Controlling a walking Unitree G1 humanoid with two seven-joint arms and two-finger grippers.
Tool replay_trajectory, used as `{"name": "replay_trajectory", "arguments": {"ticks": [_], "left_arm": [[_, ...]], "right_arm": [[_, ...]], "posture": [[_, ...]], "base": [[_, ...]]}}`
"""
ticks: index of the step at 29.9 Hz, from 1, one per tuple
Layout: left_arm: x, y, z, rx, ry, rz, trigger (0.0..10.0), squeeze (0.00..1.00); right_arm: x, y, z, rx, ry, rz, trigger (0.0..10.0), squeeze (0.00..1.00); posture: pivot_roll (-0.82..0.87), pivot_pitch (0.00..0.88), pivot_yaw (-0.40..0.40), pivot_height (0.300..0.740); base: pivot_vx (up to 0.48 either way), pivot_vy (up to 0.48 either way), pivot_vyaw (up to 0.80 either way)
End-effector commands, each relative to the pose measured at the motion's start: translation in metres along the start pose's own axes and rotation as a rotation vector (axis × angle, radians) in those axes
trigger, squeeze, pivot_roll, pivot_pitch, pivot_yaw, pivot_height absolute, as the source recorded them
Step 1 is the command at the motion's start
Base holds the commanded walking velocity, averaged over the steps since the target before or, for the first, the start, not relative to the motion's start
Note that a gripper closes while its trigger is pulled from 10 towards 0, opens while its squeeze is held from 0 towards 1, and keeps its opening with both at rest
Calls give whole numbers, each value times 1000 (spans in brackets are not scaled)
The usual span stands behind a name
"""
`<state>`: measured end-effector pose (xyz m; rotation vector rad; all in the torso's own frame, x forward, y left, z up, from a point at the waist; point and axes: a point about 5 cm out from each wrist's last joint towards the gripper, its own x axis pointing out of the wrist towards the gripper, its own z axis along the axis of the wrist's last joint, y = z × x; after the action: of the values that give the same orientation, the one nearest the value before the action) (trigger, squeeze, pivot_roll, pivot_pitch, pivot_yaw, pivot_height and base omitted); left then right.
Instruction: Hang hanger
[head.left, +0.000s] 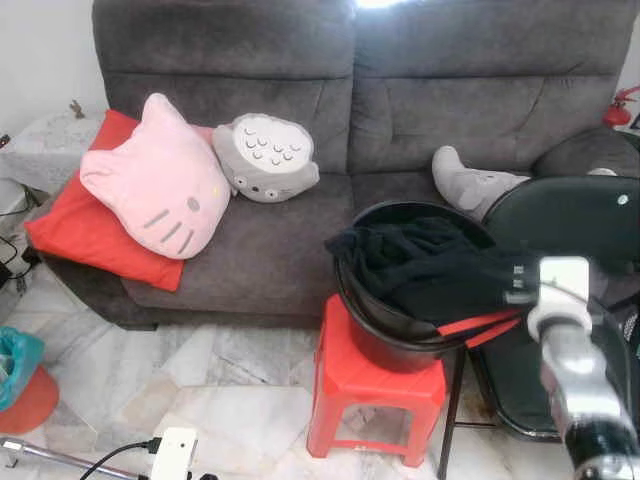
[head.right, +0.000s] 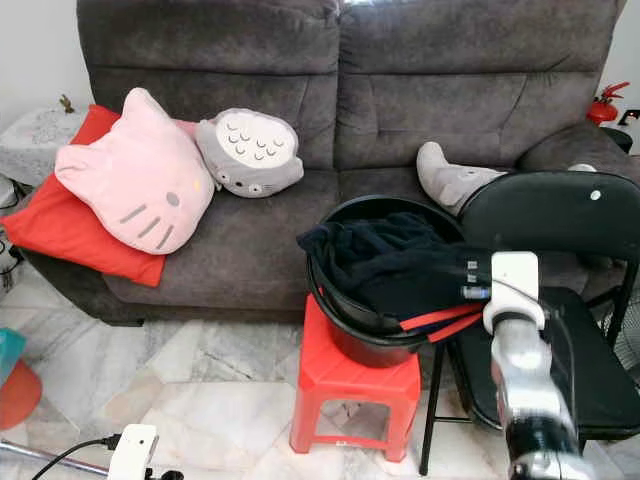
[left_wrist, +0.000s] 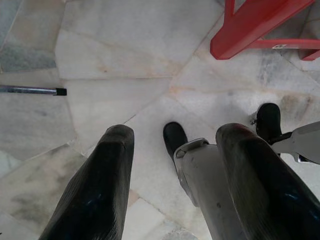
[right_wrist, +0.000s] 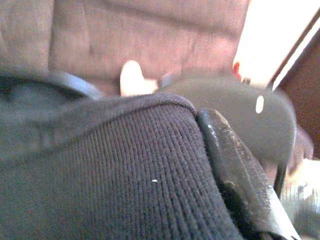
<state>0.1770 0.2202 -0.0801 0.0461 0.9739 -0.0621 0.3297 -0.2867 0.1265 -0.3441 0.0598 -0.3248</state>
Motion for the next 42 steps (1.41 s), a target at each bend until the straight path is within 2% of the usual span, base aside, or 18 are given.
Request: {"name": "replay_trajectory", "arguments": {"ticks": [1,3,4,7,14,20,23,25,26,28,32,36,39,40,42], "left_arm": [[-1,3,-1,28,10,8,10000,0],[-1,3,-1,28,10,10,10000,0],[-1,3,-1,28,11,11,10000,0],[-1,3,-1,31,11,13,10000,0],[-1,3,-2,33,12,14,10000,0],[-1,3,-2,34,12,15,10000,0],[-1,3,-1,33,11,16,10000,0],[-1,4,-1,31,10,19,10000,0],[-1,4,-1,31,10,19,10000,0],[-1,4,0,31,9,19,10000,0],[-1,4,0,30,8,19,10000,0],[0,4,1,24,6,23,10000,0],[0,4,1,22,6,24,10000,0],[0,4,1,22,6,24,10000,0],[0,4,1,22,6,24,10000,0]], "right_arm": [[11,-1,37,-17,-121,2,10000,0],[15,-1,52,-23,-172,2,10000,0],[19,0,71,-36,-233,8,10000,0],[23,4,101,-20,-322,22,10000,0],[23,17,146,-14,-459,88,10000,0],[27,11,169,-34,-511,67,10000,0],[27,7,188,-84,-569,51,10000,0],[27,-1,208,-95,-623,17,10000,0],[27,-1,208,-95,-623,17,10000,0],[27,-9,230,-141,-679,-15,10000,0],[27,-13,245,-146,-720,-29,10000,0],[21,-17,280,-171,-819,-41,10000,0],[11,-18,309,-151,-907,-34,10000,0],[3,-16,324,-129,-965,-8,10000,0],[-1,-15,330,-118,-992,6,10000,0]], "posture": [[-43,0,4,740],[-44,0,4,740],[-45,0,6,740],[-46,0,6,740],[-41,0,5,740],[-41,0,4,740],[-42,0,5,740],[-50,0,10,740],[-50,0,10,740],[-54,0,12,740],[-52,0,12,740],[-57,0,15,740],[-63,0,16,740],[-65,0,17,740],[-65,0,17,740]], "base": [[0,0,0],[0,0,0],[0,0,0],[0,0,0],[0,0,0],[0,0,0],[0,0,0],[0,0,0],[0,0,0],[0,0,0],[0,0,0],[0,0,0],[0,0,0],[0,0,0],[0,0,0]]}}
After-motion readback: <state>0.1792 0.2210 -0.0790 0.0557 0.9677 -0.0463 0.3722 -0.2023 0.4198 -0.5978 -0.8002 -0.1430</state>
